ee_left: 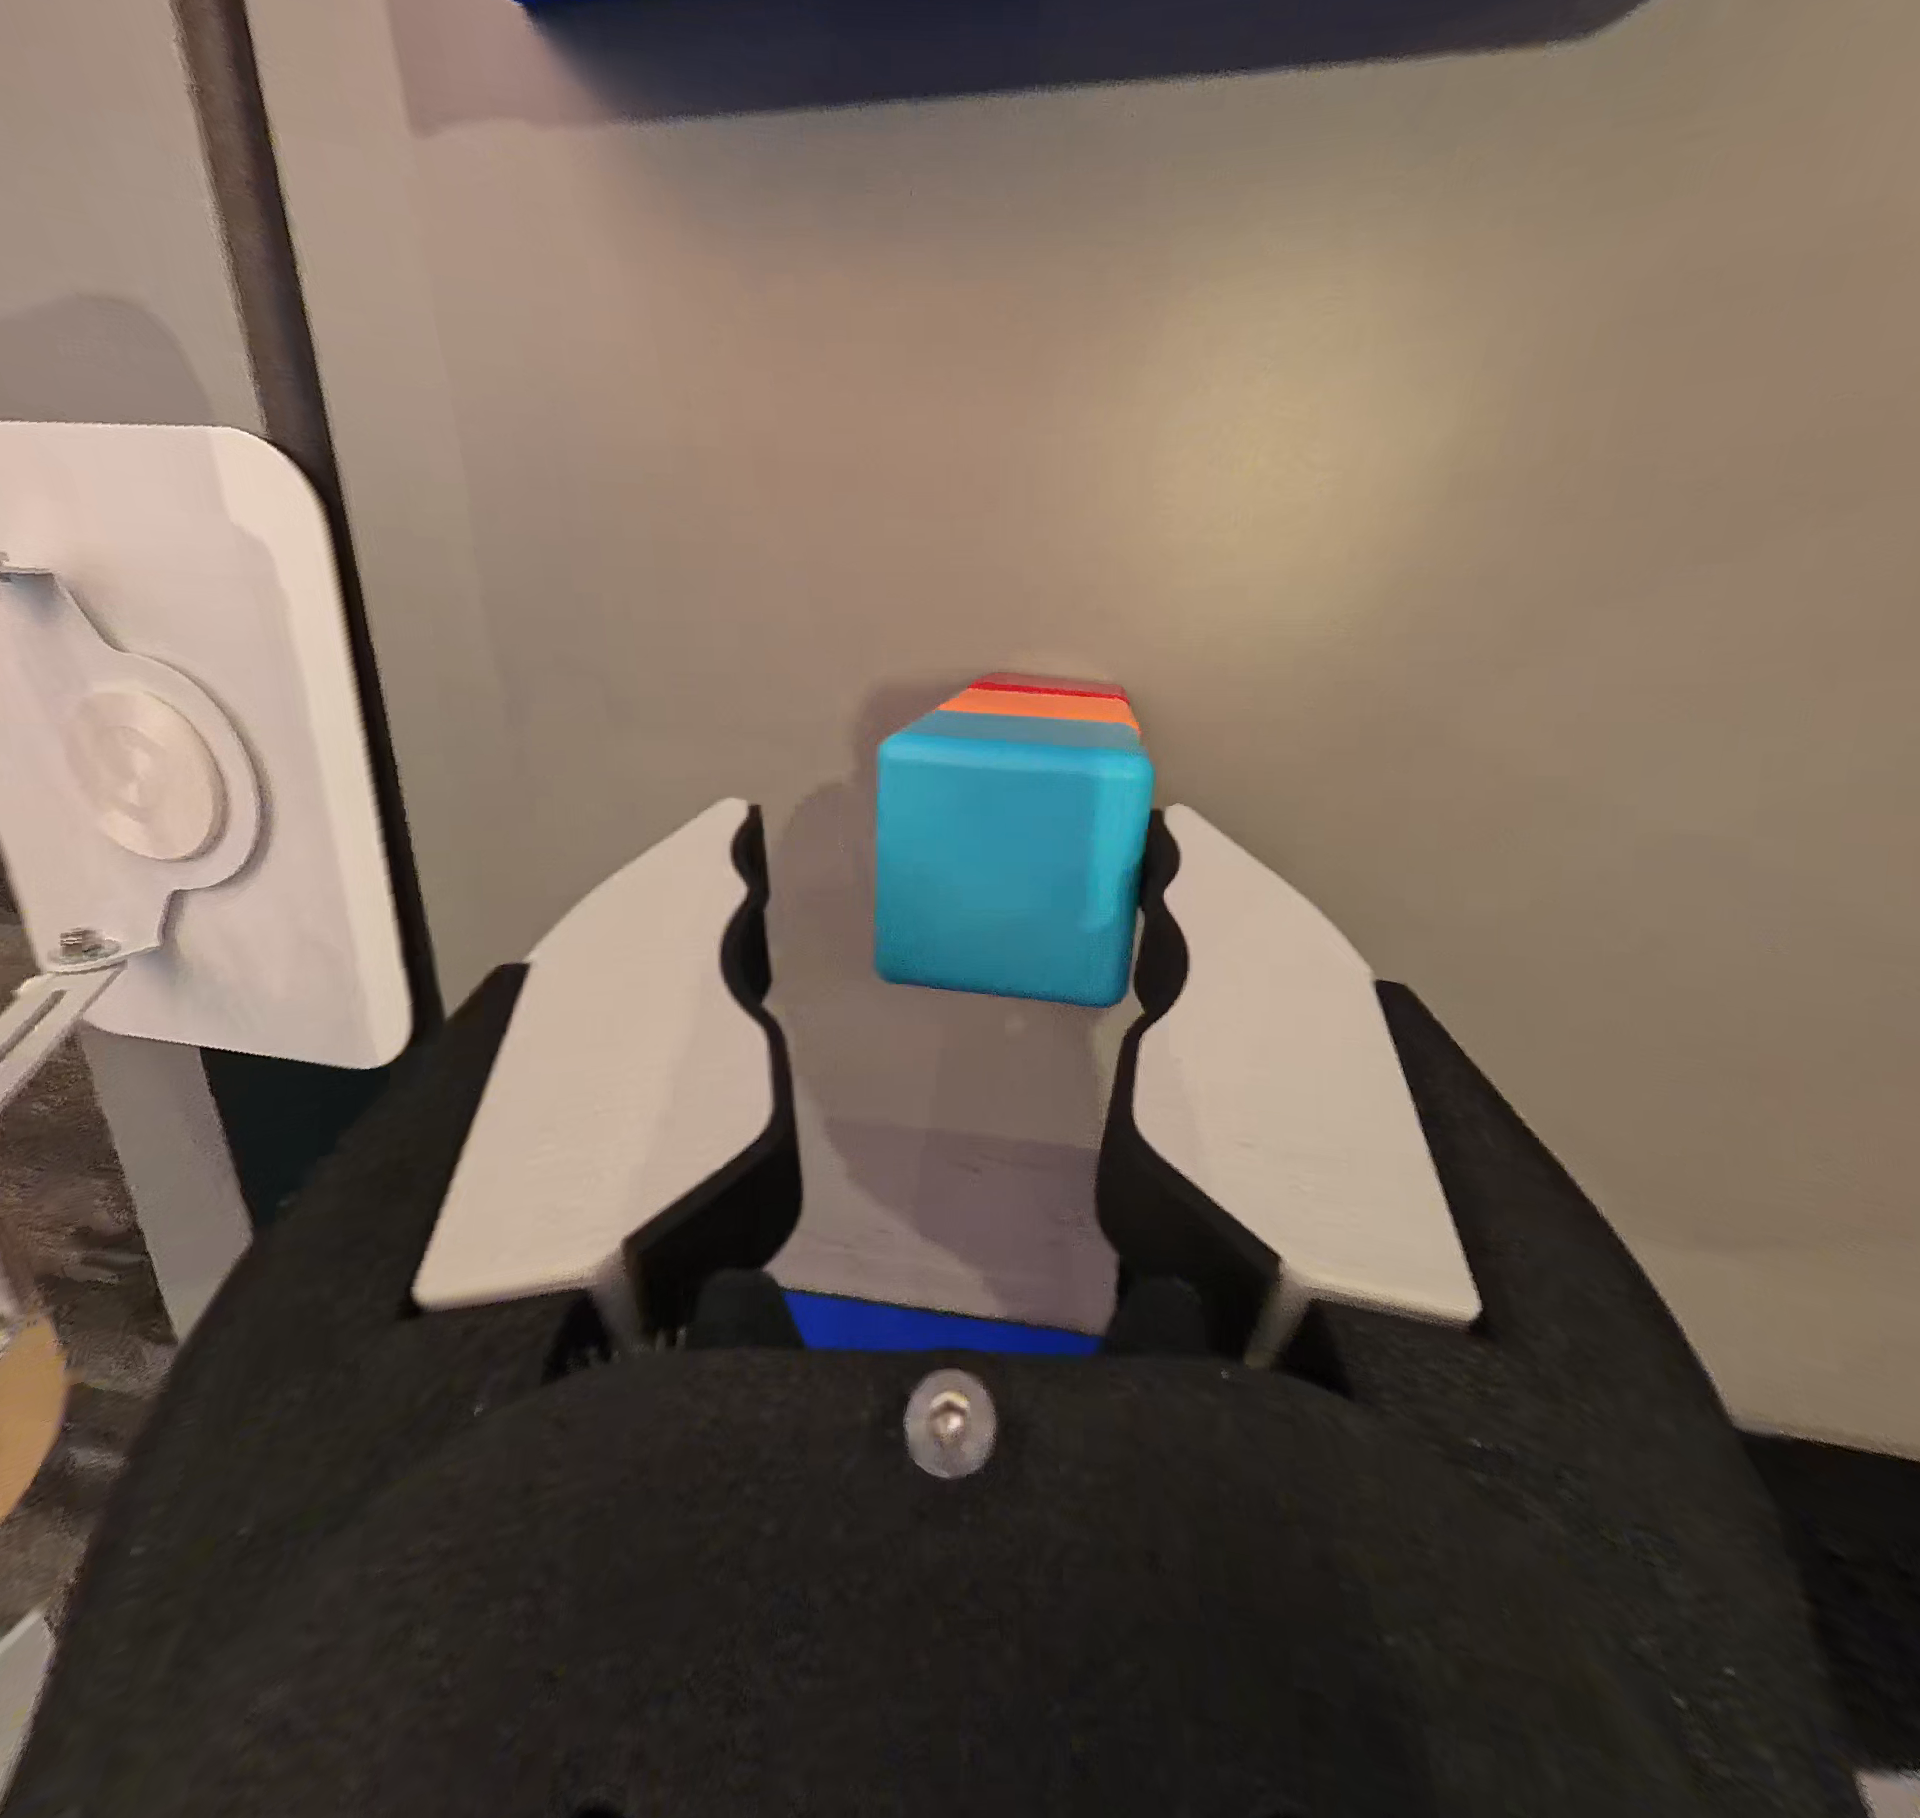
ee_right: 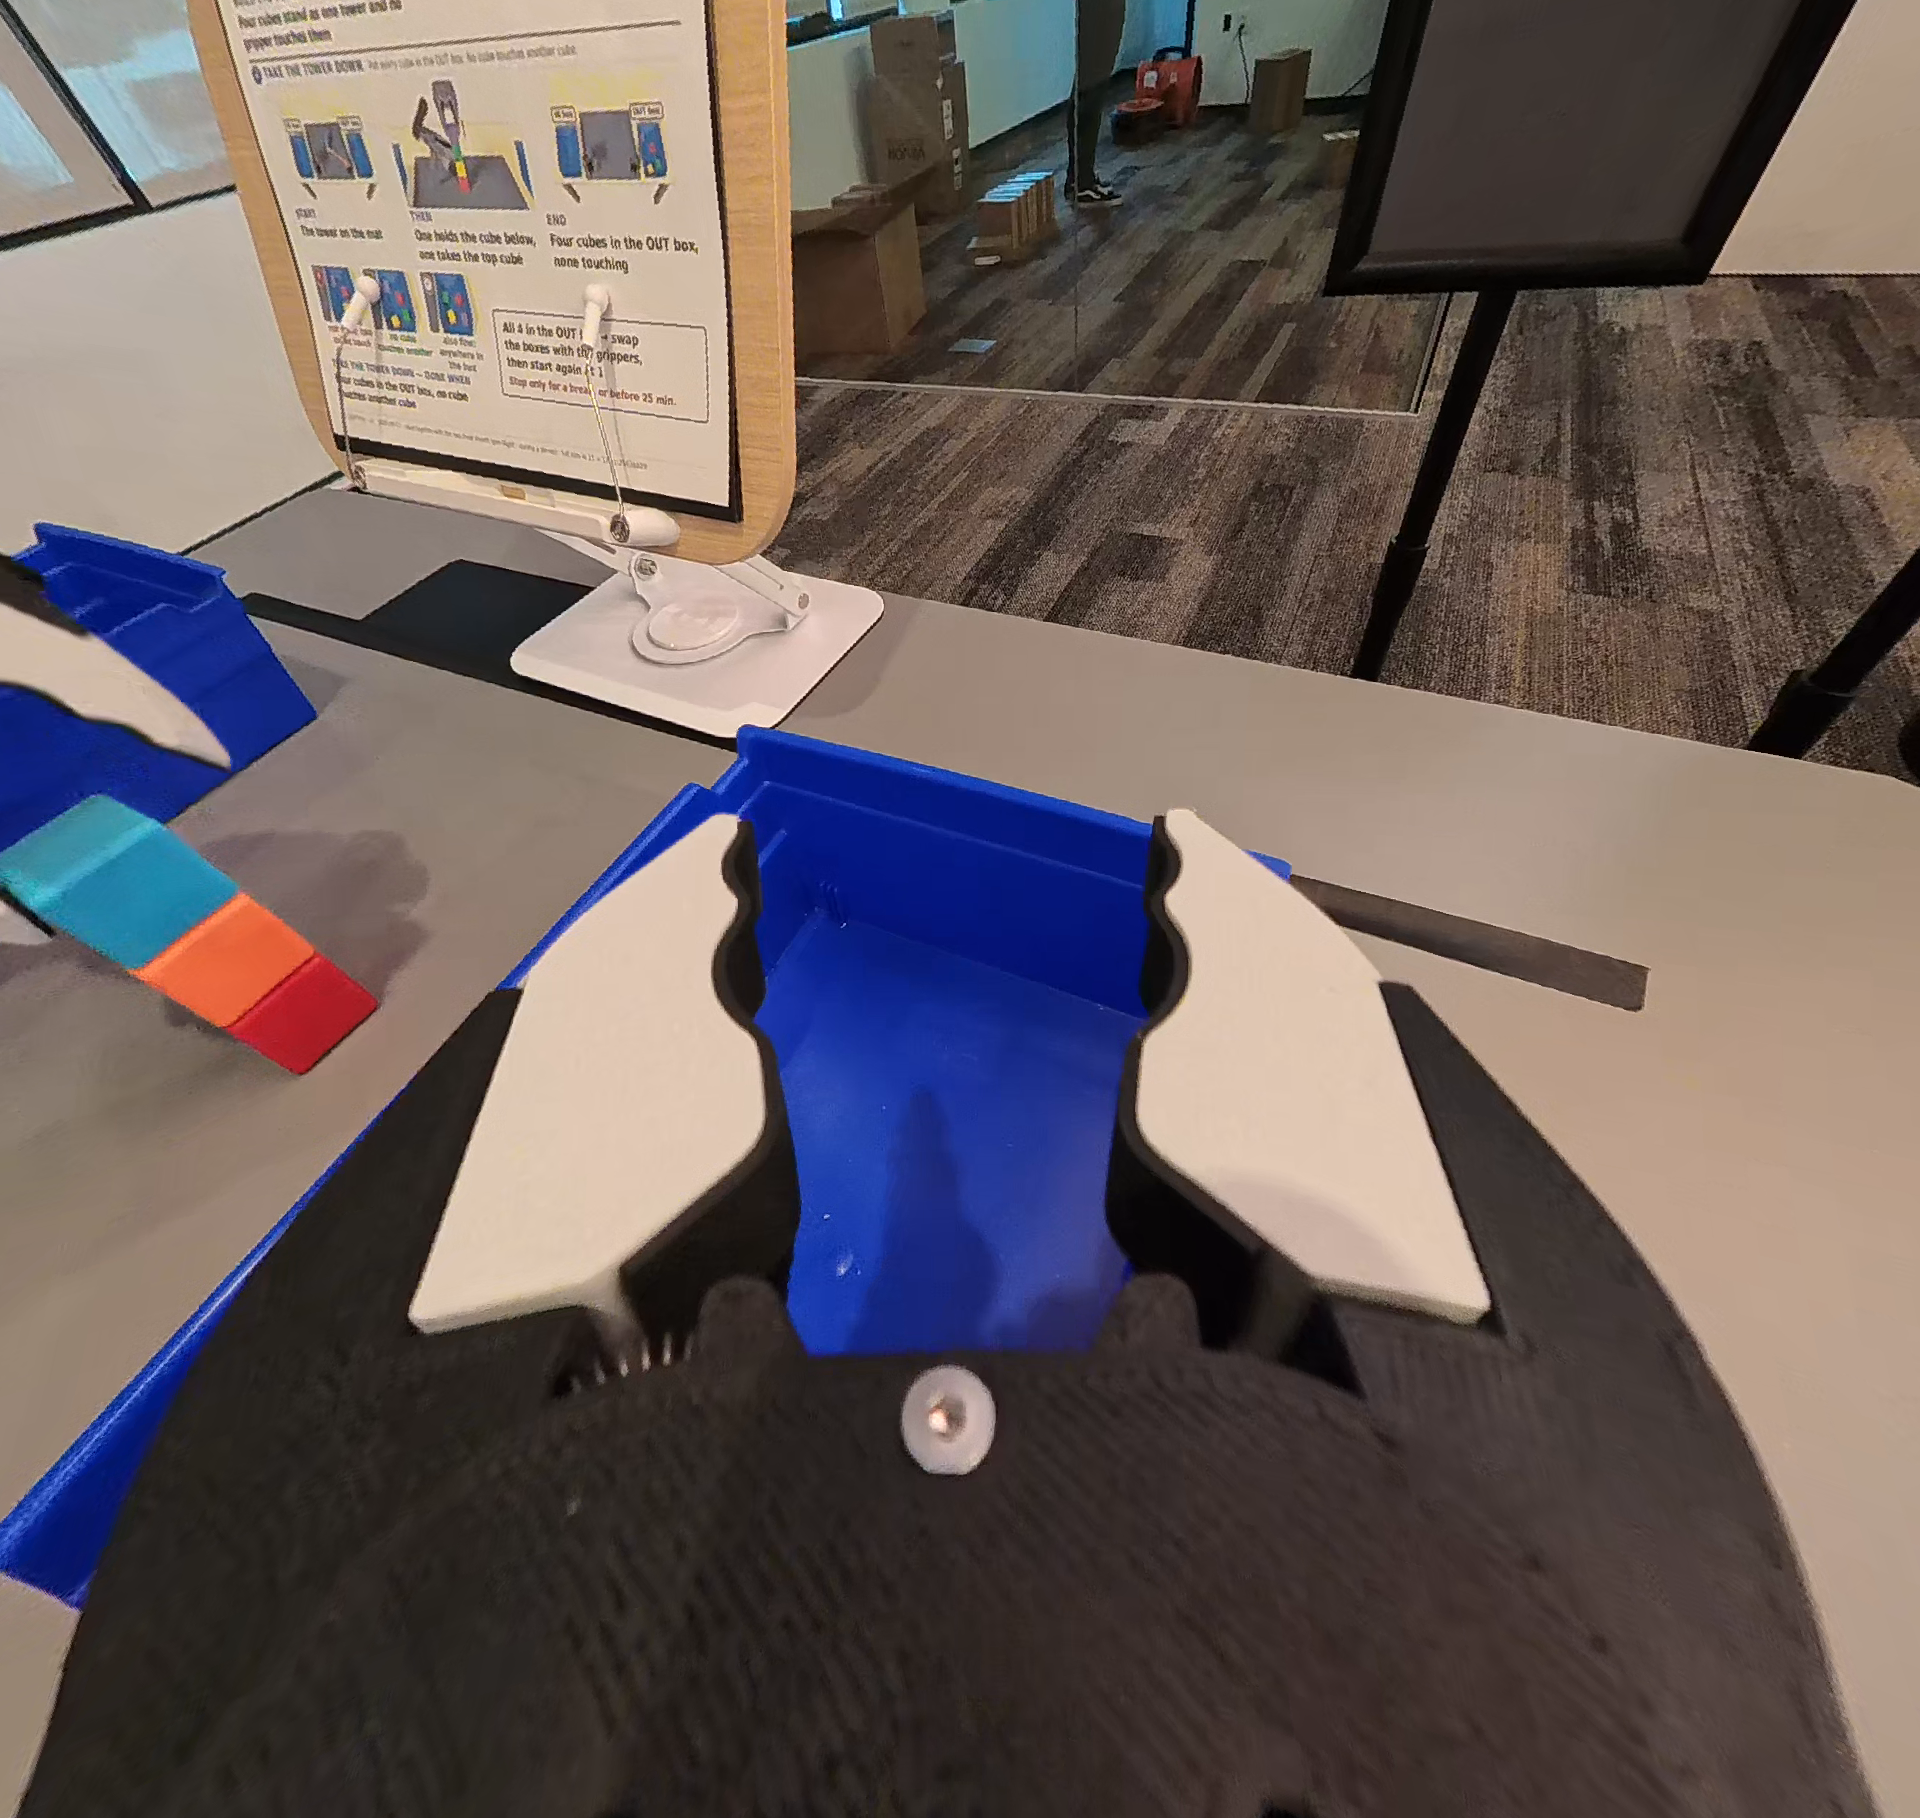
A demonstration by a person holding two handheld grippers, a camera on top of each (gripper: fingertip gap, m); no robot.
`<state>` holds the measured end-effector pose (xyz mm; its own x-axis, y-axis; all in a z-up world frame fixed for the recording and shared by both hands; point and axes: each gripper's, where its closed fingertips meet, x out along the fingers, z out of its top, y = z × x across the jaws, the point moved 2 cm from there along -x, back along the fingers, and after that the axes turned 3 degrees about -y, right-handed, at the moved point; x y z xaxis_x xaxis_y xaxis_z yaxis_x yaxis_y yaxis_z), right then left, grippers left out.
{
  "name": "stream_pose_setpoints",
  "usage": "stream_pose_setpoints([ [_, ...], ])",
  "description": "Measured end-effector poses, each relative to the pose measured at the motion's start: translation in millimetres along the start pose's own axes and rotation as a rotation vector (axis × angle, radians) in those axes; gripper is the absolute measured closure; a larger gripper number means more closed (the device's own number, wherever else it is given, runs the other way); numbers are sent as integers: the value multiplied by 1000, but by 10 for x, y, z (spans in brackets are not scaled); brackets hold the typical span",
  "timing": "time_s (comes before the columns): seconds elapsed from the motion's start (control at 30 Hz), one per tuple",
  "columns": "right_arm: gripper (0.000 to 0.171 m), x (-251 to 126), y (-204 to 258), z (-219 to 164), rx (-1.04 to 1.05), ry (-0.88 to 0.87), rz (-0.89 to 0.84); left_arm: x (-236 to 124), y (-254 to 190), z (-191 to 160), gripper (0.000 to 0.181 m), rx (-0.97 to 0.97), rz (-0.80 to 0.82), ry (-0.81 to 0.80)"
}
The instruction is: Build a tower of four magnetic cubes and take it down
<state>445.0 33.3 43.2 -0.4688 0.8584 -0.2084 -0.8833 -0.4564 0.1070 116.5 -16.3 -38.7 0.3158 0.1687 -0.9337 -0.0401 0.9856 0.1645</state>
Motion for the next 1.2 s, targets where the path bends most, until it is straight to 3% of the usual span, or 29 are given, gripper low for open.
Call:
stream_pose_setpoints([
  [0.1, 99, -6, -21, -17, 4, 3, -1, -252, 92, 95, 106, -18, 63, -134],
  [0.2, 99, -31, -49, -5, 12, -9, -6, -723, 287, 8, 107, -96, 173, -274],
  [0.27, 99, -46, -63, 2, 18, -15, -9, -1052, 513, -285, 109, -208, 277, -312],
  [0.37, 99, -57, -79, -5, 17, -9, -14, -1345, 865, -1109, 114, -373, 430, -220],
  [0.53, 99, -51, -80, -24, 2, 9, -20, -1055, 892, -2484, 121, -600, 357, 9],
  [0.67, 99, -33, -98, -66, 0, 28, -28, -726, 909, -3046, 120, -689, 354, 76],
  [0.77, 99, -24, -117, -95, -7, 42, -38, -547, 892, -3394, 113, -669, 354, 229],
  [0.87, 99, 6, -137, -148, -9, 65, -41, -433, 895, -3579, 115, -708, 337, 301],
  [1.0, 99, 52, -143, -236, -17, 109, -38, -372, 997, -3569, 116, -727, 339, 261],
  [1.2, 99, 85, -109, -265, -42, 134, -30, -276, 961, -3620, 125, -689, 288, 350],
])
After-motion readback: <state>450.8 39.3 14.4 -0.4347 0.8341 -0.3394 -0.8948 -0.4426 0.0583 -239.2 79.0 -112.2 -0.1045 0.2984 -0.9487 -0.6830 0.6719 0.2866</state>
